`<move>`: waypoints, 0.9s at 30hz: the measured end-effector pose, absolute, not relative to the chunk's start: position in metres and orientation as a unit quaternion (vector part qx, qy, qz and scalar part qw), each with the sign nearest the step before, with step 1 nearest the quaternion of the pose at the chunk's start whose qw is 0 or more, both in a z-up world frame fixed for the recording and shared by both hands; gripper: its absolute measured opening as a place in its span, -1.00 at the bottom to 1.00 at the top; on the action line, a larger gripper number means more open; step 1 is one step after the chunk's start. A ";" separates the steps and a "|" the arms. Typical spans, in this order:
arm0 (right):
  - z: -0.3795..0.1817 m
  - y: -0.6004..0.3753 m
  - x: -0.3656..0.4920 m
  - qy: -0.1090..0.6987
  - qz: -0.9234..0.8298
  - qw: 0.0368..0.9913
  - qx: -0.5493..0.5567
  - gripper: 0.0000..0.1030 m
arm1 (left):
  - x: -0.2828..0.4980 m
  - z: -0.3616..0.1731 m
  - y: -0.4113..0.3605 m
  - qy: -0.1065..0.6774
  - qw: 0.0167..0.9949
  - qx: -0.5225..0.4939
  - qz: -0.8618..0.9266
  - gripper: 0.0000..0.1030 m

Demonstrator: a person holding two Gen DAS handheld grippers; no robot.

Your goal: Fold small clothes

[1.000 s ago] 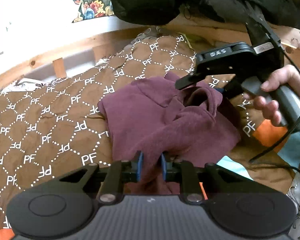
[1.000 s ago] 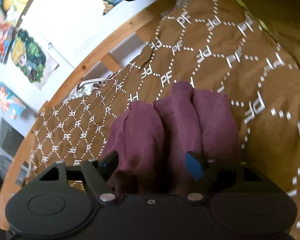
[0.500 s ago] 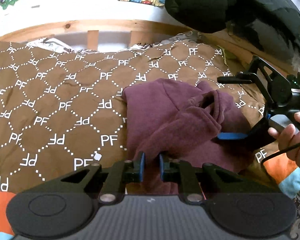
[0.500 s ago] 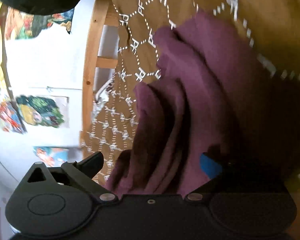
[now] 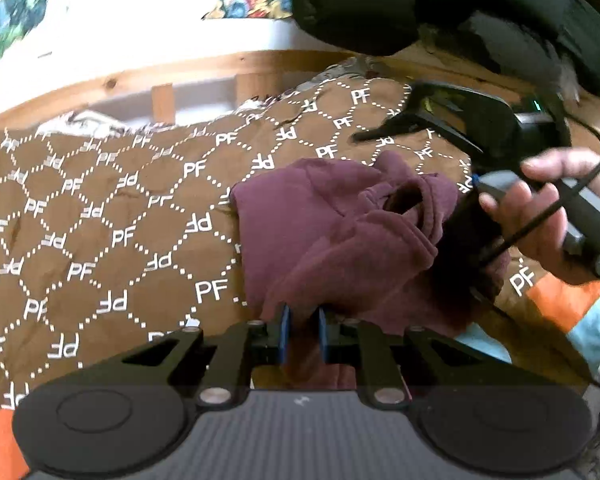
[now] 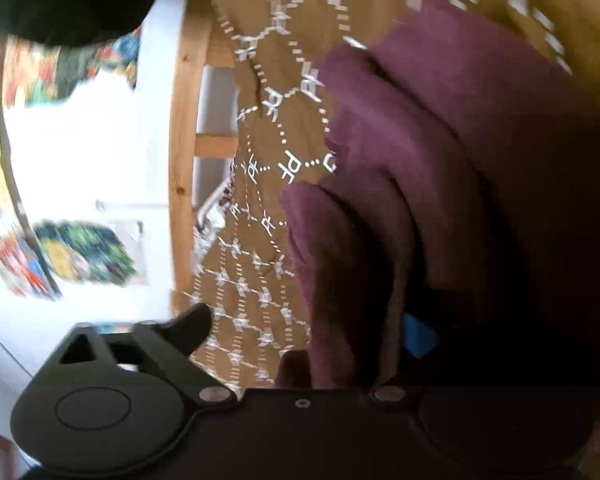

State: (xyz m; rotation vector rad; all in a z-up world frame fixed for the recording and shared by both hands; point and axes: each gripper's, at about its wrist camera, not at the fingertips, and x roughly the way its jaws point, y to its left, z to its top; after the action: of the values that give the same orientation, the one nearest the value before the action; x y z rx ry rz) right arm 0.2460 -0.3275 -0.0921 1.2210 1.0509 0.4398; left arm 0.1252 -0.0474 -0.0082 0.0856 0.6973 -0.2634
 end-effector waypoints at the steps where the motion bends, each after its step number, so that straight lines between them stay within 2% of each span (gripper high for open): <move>1: -0.086 -0.325 0.246 0.467 0.195 0.686 0.523 0.44 | 0.123 -0.008 -0.049 0.338 0.931 0.047 -0.130 -0.70; 2: -0.081 -0.321 0.245 0.469 0.192 0.699 0.504 0.19 | 0.121 -0.008 -0.051 0.333 0.932 0.055 -0.132 -0.71; 3: -0.077 -0.318 0.244 0.472 0.189 0.708 0.490 0.04 | 0.120 -0.008 -0.052 0.330 0.933 0.060 -0.133 -0.71; 4: -0.075 -0.317 0.243 0.472 0.187 0.714 0.482 -0.28 | 0.118 -0.008 -0.054 0.327 0.933 0.064 -0.136 -0.72; 5: -0.074 -0.316 0.243 0.473 0.186 0.718 0.475 -0.49 | 0.117 -0.008 -0.055 0.324 0.933 0.066 -0.140 -0.72; 7: -0.069 -0.315 0.243 0.468 0.190 0.733 0.455 -0.63 | 0.116 -0.007 -0.057 0.320 0.934 0.066 -0.147 -0.72; 12: -0.033 -0.320 0.241 0.424 0.210 0.799 0.370 -0.73 | 0.119 0.003 -0.073 0.300 0.934 0.071 -0.178 -0.72; 18: 0.013 -0.336 0.217 0.339 0.218 0.892 0.206 -0.75 | 0.117 0.007 -0.111 0.281 0.924 0.115 -0.232 -0.72; 23: -0.014 -0.355 0.199 0.351 0.178 0.910 0.131 -0.76 | 0.117 -0.013 -0.134 0.304 0.906 0.146 -0.256 -0.72; 27: -0.047 -0.373 0.188 0.371 0.152 0.903 0.151 -0.78 | 0.118 -0.023 -0.141 0.312 0.900 0.157 -0.259 -0.71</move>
State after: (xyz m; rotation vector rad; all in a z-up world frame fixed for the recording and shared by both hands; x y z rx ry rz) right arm 0.1884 -0.3734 -0.0466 0.3121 0.7676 0.3146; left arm 0.1177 -0.1405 -0.0234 0.3245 0.6463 -0.5363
